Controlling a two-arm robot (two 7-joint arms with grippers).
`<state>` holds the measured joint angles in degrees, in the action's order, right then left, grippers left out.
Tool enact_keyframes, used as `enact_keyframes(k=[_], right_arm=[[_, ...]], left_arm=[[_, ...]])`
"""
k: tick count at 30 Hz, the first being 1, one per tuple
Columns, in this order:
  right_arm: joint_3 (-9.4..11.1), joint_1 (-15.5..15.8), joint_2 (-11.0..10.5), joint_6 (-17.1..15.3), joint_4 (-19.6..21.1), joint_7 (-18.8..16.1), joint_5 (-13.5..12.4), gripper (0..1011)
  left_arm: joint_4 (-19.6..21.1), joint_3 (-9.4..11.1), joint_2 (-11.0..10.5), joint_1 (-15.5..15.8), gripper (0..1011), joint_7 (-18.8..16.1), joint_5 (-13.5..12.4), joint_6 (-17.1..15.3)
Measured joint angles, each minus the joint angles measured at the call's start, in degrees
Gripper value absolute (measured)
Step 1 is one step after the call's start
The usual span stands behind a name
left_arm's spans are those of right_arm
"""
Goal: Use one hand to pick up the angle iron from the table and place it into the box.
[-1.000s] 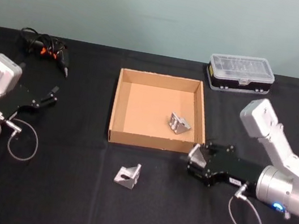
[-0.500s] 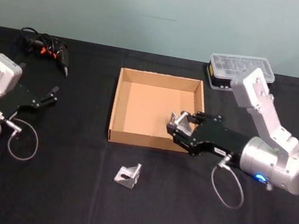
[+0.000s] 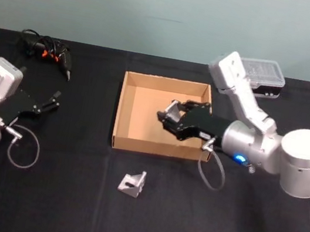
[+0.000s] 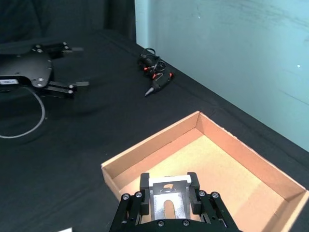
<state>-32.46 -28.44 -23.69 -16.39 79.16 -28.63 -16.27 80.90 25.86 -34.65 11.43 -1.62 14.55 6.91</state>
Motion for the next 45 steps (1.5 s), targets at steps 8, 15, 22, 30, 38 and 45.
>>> enact_keyframes(k=[8,15,22,30,38,45], right_arm=[[-1.69,-4.08,4.78,0.86,-8.40,-0.32,1.95,458],[-2.50,-6.57,7.71,1.58,-14.00,-0.81,3.40,458],[-3.14,-8.99,9.89,1.88,-18.74,-1.25,5.20,459],[-3.20,-9.92,10.97,1.81,-20.80,-1.64,6.50,458],[-3.15,-10.30,11.61,1.49,-21.76,-2.15,7.49,458],[-2.85,-10.09,11.74,0.77,-21.90,-2.29,7.96,476]], left_arm=[[0.00,0.00,0.00,0.00,1000,0.00,0.00,0.00],[0.00,0.00,0.00,0.00,1000,0.00,0.00,0.00],[0.00,0.00,0.00,0.00,1000,0.00,0.00,0.00],[0.00,0.00,0.00,0.00,1000,0.00,0.00,0.00],[0.00,0.00,0.00,0.00,1000,0.00,0.00,0.00],[0.00,0.00,0.00,0.00,1000,0.00,0.00,0.00]])
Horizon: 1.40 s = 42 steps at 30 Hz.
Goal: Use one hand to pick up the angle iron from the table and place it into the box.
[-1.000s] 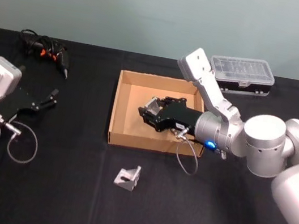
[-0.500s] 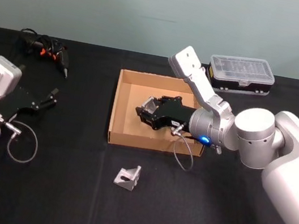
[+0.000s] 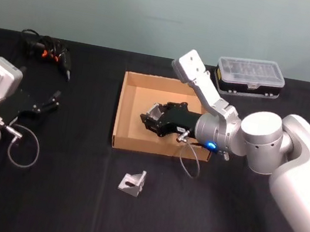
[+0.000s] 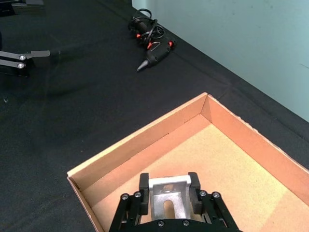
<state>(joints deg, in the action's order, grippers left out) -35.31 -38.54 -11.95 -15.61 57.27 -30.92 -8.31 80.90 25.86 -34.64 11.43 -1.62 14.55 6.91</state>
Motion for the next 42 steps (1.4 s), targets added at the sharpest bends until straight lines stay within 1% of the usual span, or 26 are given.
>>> enact_keyframes(k=[1,5,7,9,11,12,13,14,15,19,20,21,24,27,29,31,32,33,34,35,37,39,40,41,42], right_arm=[[0.09,0.10,0.00,-0.05,0.01,-0.02,0.07,487],[0.42,0.33,-0.02,-0.06,0.22,-0.09,0.15,624],[0.61,0.47,-0.06,-0.05,0.41,-0.06,0.15,635],[0.98,0.80,-0.19,0.04,0.90,0.07,0.13,739],[1.21,1.05,-0.33,0.08,1.36,0.17,0.10,796],[1.46,1.36,-0.51,0.08,1.99,0.27,0.03,826],[1.61,1.54,-0.63,0.08,2.38,0.33,-0.03,878],[1.87,1.90,-0.88,0.05,3.09,0.50,-0.21,878],[2.02,2.11,-1.03,0.03,3.51,0.55,-0.28,918],[2.90,3.45,-2.06,-0.13,6.25,0.74,-0.94,1003],[3.29,4.17,-2.63,-0.21,7.74,0.76,-1.32,1003],[3.29,4.17,-2.63,-0.21,7.74,0.76,-1.32,1003],[4.07,5.72,-3.95,-0.32,10.75,0.76,-2.22,1003],[5.05,7.99,-5.96,-0.42,15.20,0.71,-3.50,1003],[5.20,8.39,-6.32,-0.44,15.99,0.68,-3.77,1003],[5.59,10.15,-7.98,-0.64,19.39,0.33,-4.72,1003],[5.68,10.68,-8.47,-0.68,20.40,0.22,-4.97,1003],[5.79,11.77,-9.51,-0.76,22.40,-0.10,-5.49,1003],[5.79,11.77,-9.51,-0.76,22.40,-0.10,-5.49,1003],[5.91,12.84,-10.54,-0.77,24.32,-0.33,-6.00,1003],[5.94,13.82,-11.50,-0.78,25.94,-0.55,-6.35,1003],[6.04,15.90,-13.50,-0.80,29.47,-0.80,-7.13,1003],[6.04,15.90,-13.50,-0.80,29.47,-0.80,-7.13,1003],[6.05,16.92,-14.51,-0.80,31.10,-0.99,-7.50,1003],[6.06,17.38,-14.98,-0.80,31.91,-1.05,-7.67,1003]], left_arm=[[0.00,0.00,0.00,0.00,1000,0.00,0.00,0.00],[0.00,0.00,0.00,0.00,1000,0.00,0.00,0.00],[0.00,0.00,0.00,0.00,1000,0.00,0.00,0.00],[0.00,0.00,0.00,0.00,1000,0.00,0.00,0.00],[0.00,0.00,0.00,0.00,1000,0.00,0.00,0.00],[0.00,0.00,0.00,0.00,1000,0.00,0.00,0.00],[0.00,0.00,0.00,0.00,1000,0.00,0.00,0.00],[0.00,0.00,0.00,0.00,1000,0.00,0.00,0.00],[0.00,0.00,0.00,0.00,1000,0.00,0.00,0.00],[0.00,0.00,0.00,0.00,1000,0.00,0.00,0.00],[0.00,0.00,0.00,0.00,1000,0.00,0.00,0.00],[0.00,0.00,0.00,0.00,1000,0.00,0.00,0.00],[0.00,0.00,0.00,0.00,1000,0.00,0.00,0.00],[0.00,0.00,0.00,0.00,1000,0.00,0.00,0.00],[0.00,0.00,0.00,0.00,1000,0.00,0.00,0.00],[0.00,0.00,0.00,0.00,1000,0.00,0.00,0.00],[0.00,0.00,0.00,0.00,1000,0.00,0.00,0.00],[0.00,0.00,0.00,0.00,1000,0.00,0.00,0.00],[0.00,0.00,0.00,0.00,1000,0.00,0.00,0.00],[0.00,0.00,0.00,0.00,1000,0.00,0.00,0.00],[0.00,0.00,0.00,0.00,1000,0.00,0.00,0.00],[0.00,0.00,0.00,0.00,1000,0.00,0.00,0.00],[0.00,0.00,0.00,0.00,1000,0.00,0.00,0.00],[0.00,0.00,0.00,0.00,1000,0.00,0.00,0.00],[0.00,0.00,0.00,0.00,1000,0.00,0.00,0.00]])
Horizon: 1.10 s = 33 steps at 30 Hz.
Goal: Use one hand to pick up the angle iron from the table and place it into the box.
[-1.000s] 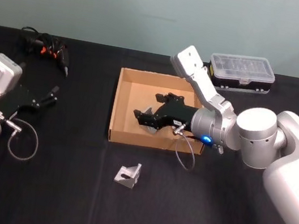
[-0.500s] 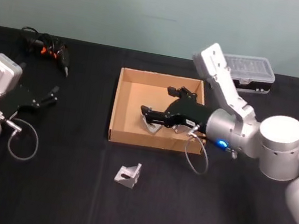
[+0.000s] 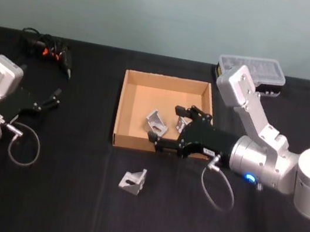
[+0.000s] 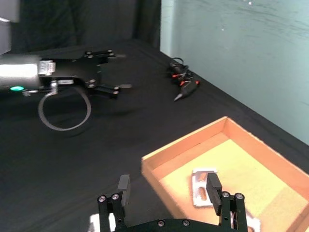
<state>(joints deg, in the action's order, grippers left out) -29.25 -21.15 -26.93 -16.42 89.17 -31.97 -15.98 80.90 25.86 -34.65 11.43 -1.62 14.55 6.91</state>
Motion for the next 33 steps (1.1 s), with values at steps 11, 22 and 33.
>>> enact_keyframes(k=[11,22,33], right_arm=[[-0.36,5.01,-5.83,0.16,6.64,-0.97,-2.01,1003],[-2.57,6.78,-7.20,0.57,4.82,-1.02,-2.23,1003],[-5.26,5.95,-4.95,0.77,1.70,-1.26,-1.31,1003]], left_arm=[[0.00,0.00,0.00,0.00,1000,0.00,0.00,0.00],[0.00,0.00,0.00,0.00,1000,0.00,0.00,0.00],[0.00,0.00,0.00,0.00,1000,0.00,0.00,0.00]])
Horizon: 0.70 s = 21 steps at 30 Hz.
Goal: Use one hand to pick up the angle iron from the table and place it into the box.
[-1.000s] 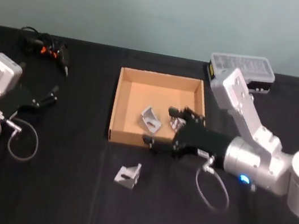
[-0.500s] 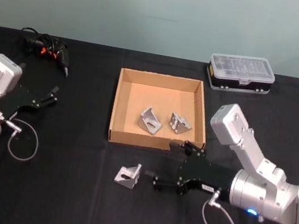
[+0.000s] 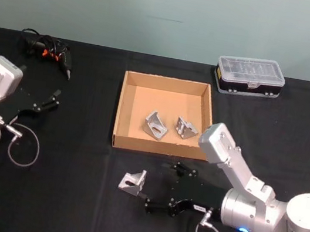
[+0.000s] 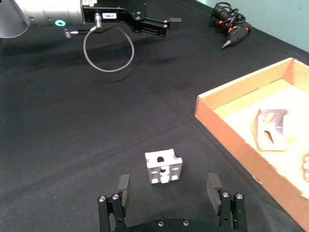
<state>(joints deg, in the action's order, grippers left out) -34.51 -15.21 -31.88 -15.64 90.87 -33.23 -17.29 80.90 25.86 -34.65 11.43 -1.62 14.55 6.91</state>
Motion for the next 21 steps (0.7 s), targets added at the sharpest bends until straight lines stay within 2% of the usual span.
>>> enact_keyframes(k=[21], right_arm=[[-2.01,-2.47,3.04,0.59,-5.21,-0.13,1.93,1003]], left_arm=[[0.00,0.00,0.00,0.00,1000,0.00,0.00,0.00]])
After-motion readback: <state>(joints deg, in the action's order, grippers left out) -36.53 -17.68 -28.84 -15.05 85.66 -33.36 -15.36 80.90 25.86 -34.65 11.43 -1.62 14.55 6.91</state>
